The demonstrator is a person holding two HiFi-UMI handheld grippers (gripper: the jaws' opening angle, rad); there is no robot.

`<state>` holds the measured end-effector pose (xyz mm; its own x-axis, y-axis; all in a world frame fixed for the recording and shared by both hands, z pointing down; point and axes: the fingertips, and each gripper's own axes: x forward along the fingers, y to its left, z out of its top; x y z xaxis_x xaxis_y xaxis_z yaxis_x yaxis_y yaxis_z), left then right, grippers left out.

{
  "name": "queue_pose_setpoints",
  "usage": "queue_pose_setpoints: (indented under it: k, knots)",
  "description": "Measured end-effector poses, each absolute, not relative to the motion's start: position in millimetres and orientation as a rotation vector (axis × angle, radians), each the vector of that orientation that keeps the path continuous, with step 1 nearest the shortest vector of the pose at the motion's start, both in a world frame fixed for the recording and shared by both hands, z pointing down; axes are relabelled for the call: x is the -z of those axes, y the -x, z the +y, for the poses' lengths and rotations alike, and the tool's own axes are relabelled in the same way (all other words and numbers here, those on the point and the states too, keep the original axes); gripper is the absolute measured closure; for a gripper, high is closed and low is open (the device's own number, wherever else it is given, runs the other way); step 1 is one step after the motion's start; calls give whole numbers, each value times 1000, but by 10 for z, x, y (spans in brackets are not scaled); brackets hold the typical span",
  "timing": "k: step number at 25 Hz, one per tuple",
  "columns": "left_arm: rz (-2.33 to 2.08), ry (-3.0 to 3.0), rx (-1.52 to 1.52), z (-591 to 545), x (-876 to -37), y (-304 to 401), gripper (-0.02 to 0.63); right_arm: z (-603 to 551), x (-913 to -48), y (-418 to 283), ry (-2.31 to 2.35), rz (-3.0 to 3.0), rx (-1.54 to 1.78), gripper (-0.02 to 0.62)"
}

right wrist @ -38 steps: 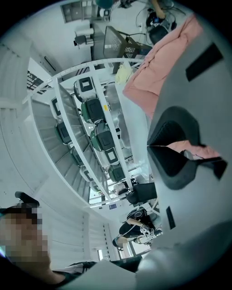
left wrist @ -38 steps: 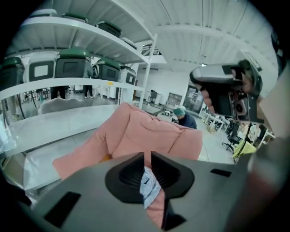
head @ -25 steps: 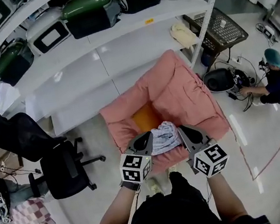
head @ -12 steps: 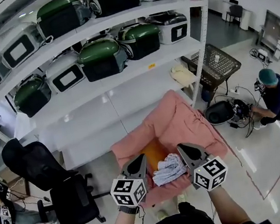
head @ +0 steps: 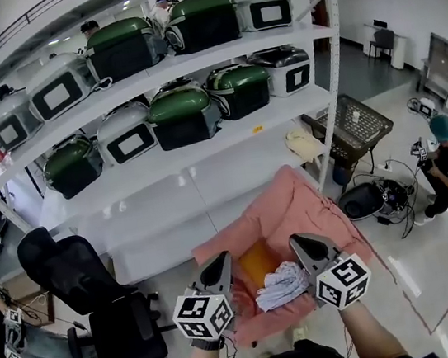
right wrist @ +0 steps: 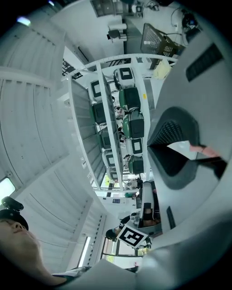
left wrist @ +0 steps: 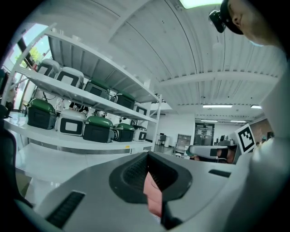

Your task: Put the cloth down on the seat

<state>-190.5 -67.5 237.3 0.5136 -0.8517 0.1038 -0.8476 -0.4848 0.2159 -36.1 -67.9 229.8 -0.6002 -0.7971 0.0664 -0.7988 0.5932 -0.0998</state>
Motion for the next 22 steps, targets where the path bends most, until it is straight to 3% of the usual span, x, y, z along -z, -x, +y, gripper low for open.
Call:
queue_pose_setpoints:
  k: [22]
  knots:
    - [-1533,-2512,94,-452,-2186,2388,600,-492,-2246,674,-1377,-2788,-110,591]
